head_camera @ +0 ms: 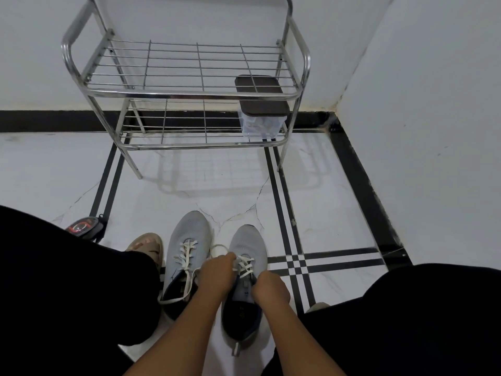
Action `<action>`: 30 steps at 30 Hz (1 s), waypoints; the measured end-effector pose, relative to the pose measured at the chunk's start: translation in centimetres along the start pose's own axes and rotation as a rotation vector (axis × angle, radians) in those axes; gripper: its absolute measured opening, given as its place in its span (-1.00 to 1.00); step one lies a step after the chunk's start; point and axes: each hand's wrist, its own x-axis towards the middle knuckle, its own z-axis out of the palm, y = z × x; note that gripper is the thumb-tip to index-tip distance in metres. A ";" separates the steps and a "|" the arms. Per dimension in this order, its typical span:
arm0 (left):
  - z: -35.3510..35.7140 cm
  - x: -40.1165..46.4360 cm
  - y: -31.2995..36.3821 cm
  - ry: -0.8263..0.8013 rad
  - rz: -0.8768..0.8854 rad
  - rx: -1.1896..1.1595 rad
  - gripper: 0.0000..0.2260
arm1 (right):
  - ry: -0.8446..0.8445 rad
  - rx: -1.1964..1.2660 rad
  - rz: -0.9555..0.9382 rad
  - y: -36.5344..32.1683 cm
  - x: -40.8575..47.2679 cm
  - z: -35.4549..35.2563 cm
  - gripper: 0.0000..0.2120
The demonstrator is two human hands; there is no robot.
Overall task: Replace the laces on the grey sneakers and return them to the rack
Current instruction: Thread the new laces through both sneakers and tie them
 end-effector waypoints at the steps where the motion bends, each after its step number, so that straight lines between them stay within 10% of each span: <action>1: 0.6 -0.1 -0.2 -0.009 -0.040 -0.044 -0.71 | 0.007 0.002 -0.004 0.1 0.0 0.0 -0.76; 15: -5.7 1.6 0.8 -0.249 -0.462 -1.036 -0.94 | -0.023 0.028 -0.008 0.3 -0.3 -0.4 -0.70; 30: -14.8 -2.3 3.4 -0.013 -0.015 -1.152 -0.53 | 0.068 1.024 -0.385 -4.4 -3.3 -6.5 -0.85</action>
